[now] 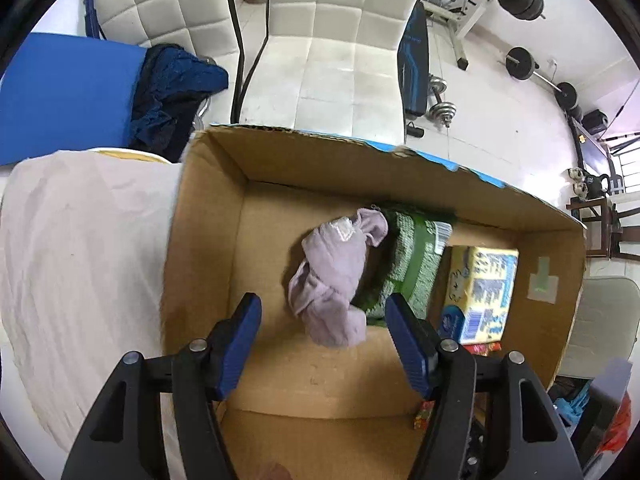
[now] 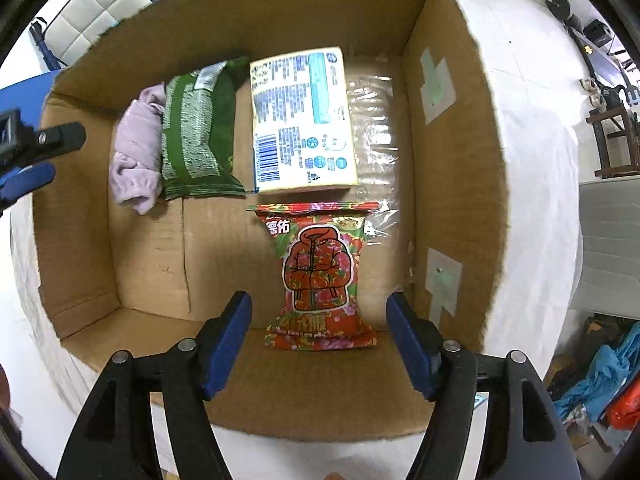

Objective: Organize soft objects
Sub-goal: 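Lower the sock and red bag into the box and open both tools, then grasp the orange snack bag with the left tool while the right grasps the blue stick pack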

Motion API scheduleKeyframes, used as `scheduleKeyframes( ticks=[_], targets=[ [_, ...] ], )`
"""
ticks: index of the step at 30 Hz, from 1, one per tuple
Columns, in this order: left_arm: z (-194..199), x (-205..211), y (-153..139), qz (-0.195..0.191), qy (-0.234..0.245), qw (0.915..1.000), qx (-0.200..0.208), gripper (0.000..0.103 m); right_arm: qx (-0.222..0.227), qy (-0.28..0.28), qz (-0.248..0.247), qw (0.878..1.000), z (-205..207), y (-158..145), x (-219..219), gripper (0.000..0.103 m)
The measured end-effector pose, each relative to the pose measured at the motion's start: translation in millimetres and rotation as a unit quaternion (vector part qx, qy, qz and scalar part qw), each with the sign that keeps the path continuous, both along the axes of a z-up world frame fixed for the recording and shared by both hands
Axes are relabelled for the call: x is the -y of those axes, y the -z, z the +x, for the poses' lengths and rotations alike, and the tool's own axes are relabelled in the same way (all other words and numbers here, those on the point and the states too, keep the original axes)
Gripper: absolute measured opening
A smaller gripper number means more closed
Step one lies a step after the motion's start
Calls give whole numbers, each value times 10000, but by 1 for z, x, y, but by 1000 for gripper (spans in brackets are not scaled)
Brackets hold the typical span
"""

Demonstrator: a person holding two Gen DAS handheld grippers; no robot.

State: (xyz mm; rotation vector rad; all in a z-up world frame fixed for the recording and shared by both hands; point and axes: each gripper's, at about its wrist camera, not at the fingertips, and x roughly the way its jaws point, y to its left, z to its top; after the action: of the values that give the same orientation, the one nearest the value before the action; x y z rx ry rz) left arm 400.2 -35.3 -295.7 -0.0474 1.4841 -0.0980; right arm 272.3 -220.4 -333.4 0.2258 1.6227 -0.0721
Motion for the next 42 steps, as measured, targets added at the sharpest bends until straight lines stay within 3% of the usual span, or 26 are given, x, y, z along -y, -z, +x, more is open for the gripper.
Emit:
scheduleKeyframes(
  ticks=[10,12,14,16,18,20,30,37,42],
  targets=[
    [-68,-1,-43,-21,160,9987,488,62,454,-182,-70,9988,-20,-49,0,72],
    [-82,-2,-52,20,141,9981,598,63,560,-203,-52,9982,-28,-59,-2,79],
    [-96,-4,-58,82,126,9976,680,73,685,-226,-64,9974,-35,-71,0,96],
    [-109,-5,-65,155,96,9968,784,86,833,-260,-84,9962,-43,-79,0,98],
    [-123,-3,-71,196,101,9959,874,91,930,-278,-94,9952,-52,-88,-1,98],
    [-135,-2,-76,236,129,9951,956,92,1021,-295,-81,9943,-59,-94,-2,103],
    [-182,5,-110,279,130,9895,1411,93,1504,-404,-26,9878,-98,-132,-1,103],
    [-210,20,-120,295,145,9876,1537,93,1476,-141,160,9888,-126,-134,29,103],
    [-223,46,-96,386,362,9904,1279,93,1074,183,110,9940,-153,-105,75,103]
  ],
)
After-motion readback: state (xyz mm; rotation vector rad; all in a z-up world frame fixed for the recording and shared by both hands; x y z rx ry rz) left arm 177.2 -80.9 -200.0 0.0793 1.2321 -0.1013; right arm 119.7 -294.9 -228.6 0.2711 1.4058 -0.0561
